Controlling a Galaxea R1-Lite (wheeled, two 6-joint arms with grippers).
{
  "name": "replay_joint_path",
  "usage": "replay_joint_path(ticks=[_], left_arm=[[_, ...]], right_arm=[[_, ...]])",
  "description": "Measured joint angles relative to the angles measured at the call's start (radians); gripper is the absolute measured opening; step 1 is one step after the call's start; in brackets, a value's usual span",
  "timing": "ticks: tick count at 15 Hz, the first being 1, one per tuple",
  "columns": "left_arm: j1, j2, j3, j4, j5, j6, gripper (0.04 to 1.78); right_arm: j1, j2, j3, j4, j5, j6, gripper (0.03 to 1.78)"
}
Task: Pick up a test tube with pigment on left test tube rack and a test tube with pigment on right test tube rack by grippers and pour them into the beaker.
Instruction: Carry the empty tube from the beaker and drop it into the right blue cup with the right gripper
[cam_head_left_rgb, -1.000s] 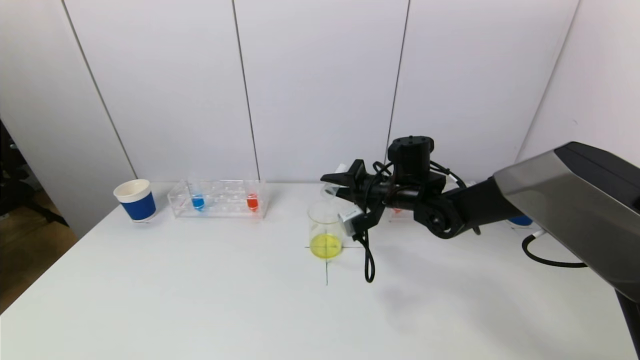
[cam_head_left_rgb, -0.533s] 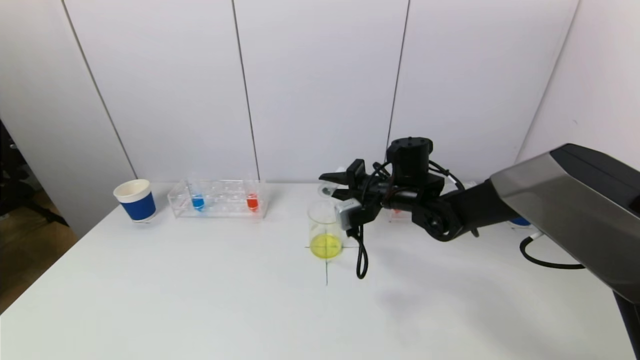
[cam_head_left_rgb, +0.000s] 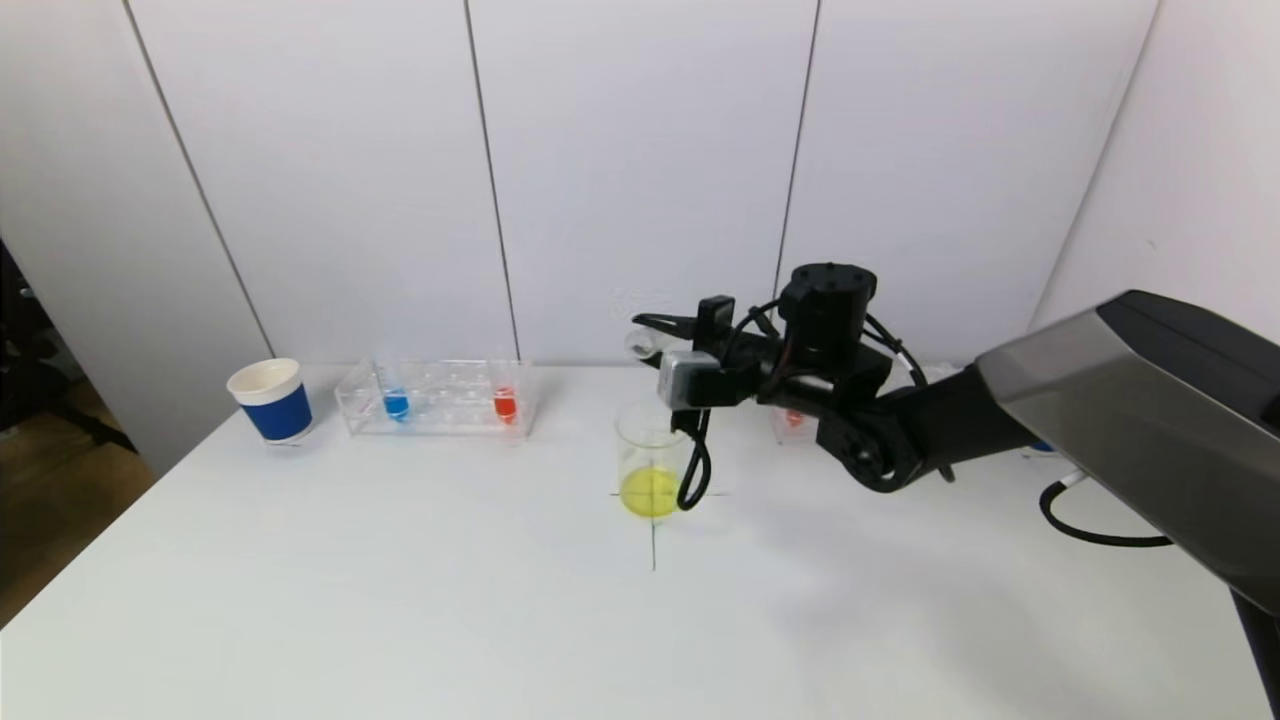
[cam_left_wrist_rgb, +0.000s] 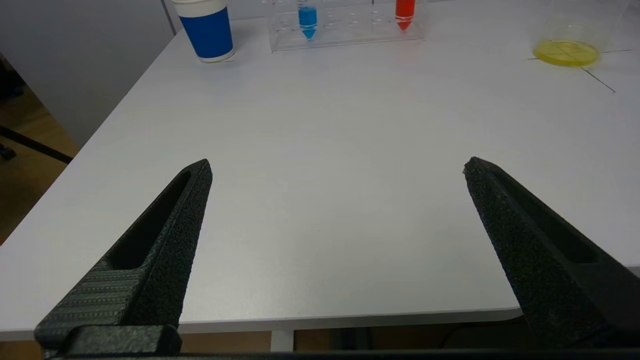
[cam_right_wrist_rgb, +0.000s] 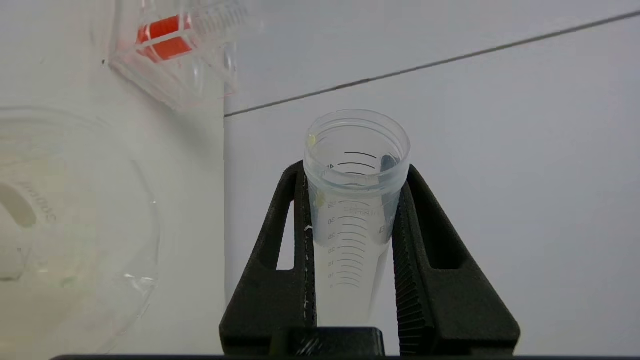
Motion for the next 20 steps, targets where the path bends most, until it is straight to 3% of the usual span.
replay_joint_path(ticks=[5, 9, 12, 14, 20], left_arm=[[0.0, 0.0, 0.0, 0.0, 0.0, 0.0, 1.76], [0.0, 0.0, 0.0, 0.0, 0.0, 0.0, 1.76], [0.0, 0.0, 0.0, 0.0, 0.0, 0.0, 1.76], [0.0, 0.0, 0.0, 0.0, 0.0, 0.0, 1.76], [0.0, 0.0, 0.0, 0.0, 0.0, 0.0, 1.76]], right_arm=[[0.006, -0.032, 0.001, -0.054, -0.058, 0.21, 0.5], [0.041, -0.056, -0.001, -0.079, -0.201, 0.417, 0.5], [0.068, -0.068, -0.015, -0.079, -0.304, 0.522, 0.5], [0.088, -0.08, -0.039, -0.067, -0.41, 0.608, 0.5], [0.083, -0.137, -0.063, 0.026, -0.551, 0.746, 0.5]])
